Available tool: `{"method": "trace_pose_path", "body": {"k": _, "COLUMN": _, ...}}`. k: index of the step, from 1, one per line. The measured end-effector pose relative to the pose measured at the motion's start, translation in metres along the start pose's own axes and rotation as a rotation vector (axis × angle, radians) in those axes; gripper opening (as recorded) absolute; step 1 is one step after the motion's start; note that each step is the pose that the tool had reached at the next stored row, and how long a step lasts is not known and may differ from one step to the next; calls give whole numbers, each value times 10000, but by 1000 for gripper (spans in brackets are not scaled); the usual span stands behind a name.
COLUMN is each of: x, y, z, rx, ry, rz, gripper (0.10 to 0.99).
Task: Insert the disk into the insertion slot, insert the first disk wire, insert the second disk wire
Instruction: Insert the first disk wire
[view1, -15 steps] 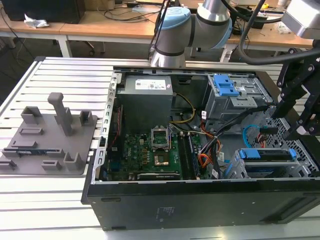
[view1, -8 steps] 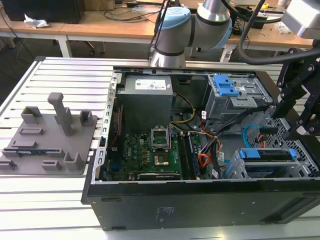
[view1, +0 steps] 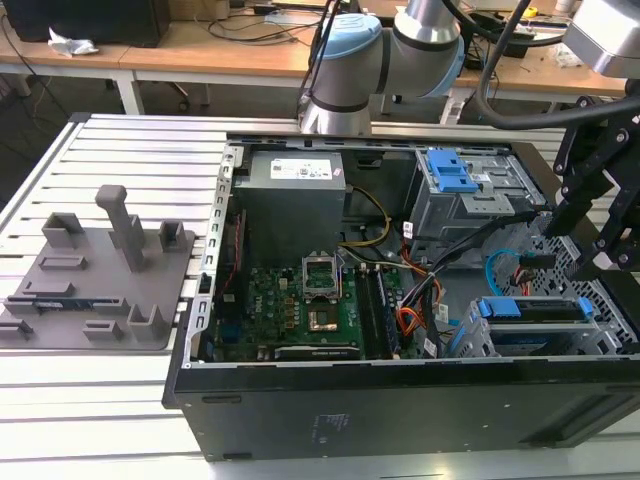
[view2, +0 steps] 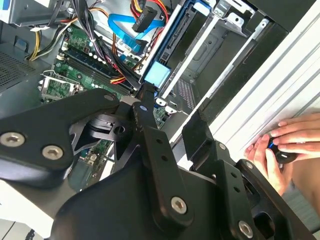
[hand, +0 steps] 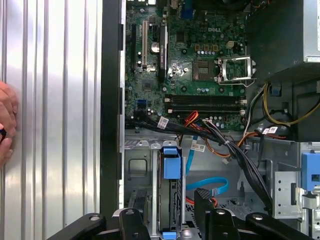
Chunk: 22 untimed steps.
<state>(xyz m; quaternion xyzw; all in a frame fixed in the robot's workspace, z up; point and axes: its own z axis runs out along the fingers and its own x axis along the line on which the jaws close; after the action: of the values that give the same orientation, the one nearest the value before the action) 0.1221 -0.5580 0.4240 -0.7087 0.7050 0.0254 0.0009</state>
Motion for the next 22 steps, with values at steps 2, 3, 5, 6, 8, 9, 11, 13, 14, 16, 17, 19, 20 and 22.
{"method": "trace_pose_path", "body": {"k": 2, "x": -43, "y": -1, "z": 1, "rx": 3, "ry": 35, "rz": 0, "gripper": 502}}
{"method": "trace_pose_path", "body": {"k": 3, "x": -57, "y": 0, "z": 2, "rx": 8, "ry": 88, "rz": 3, "gripper": 502}}
{"method": "trace_pose_path", "body": {"k": 5, "x": -71, "y": 2, "z": 2, "rx": 221, "ry": 436, "rz": 8, "gripper": 502}}
{"method": "trace_pose_path", "body": {"k": 6, "x": -71, "y": 3, "z": 2, "rx": 410, "ry": 597, "rz": 13, "gripper": 502}}
{"method": "trace_pose_path", "body": {"k": 8, "x": -71, "y": 3, "z": 2, "rx": 656, "ry": 861, "rz": 144, "gripper": 502}}
{"method": "trace_pose_path", "body": {"k": 9, "x": -70, "y": 2, "z": 3, "rx": 686, "ry": 893, "rz": 374, "gripper": 502}}
{"method": "trace_pose_path", "body": {"k": 11, "x": -70, "y": 4, "z": 5, "rx": 696, "ry": 893, "rz": 944, "gripper": 502}}
{"method": "trace_pose_path", "body": {"k": 13, "x": -83, "y": 2, "z": 8, "rx": 725, "ry": 894, "rz": 1201, "gripper": 502}}
{"method": "trace_pose_path", "body": {"k": 14, "x": -109, "y": 1, "z": 10, "rx": 732, "ry": 891, "rz": 1202, "gripper": 502}}
{"method": "trace_pose_path", "body": {"k": 16, "x": -224, "y": 2, "z": 14, "rx": 735, "ry": 915, "rz": 1205, "gripper": 502}}
{"method": "trace_pose_path", "body": {"k": 17, "x": -260, "y": 2, "z": 16, "rx": 736, "ry": 928, "rz": 1205, "gripper": 502}}
{"method": "trace_pose_path", "body": {"k": 19, "x": -362, "y": 1, "z": 20, "rx": 738, "ry": 963, "rz": 1205, "gripper": 502}}
{"method": "trace_pose_path", "body": {"k": 20, "x": -433, "y": 1, "z": 22, "rx": 739, "ry": 982, "rz": 1206, "gripper": 502}}
{"method": "trace_pose_path", "body": {"k": 22, "x": -521, "y": 0, "z": 25, "rx": 740, "ry": 1002, "rz": 1205, "gripper": 502}}
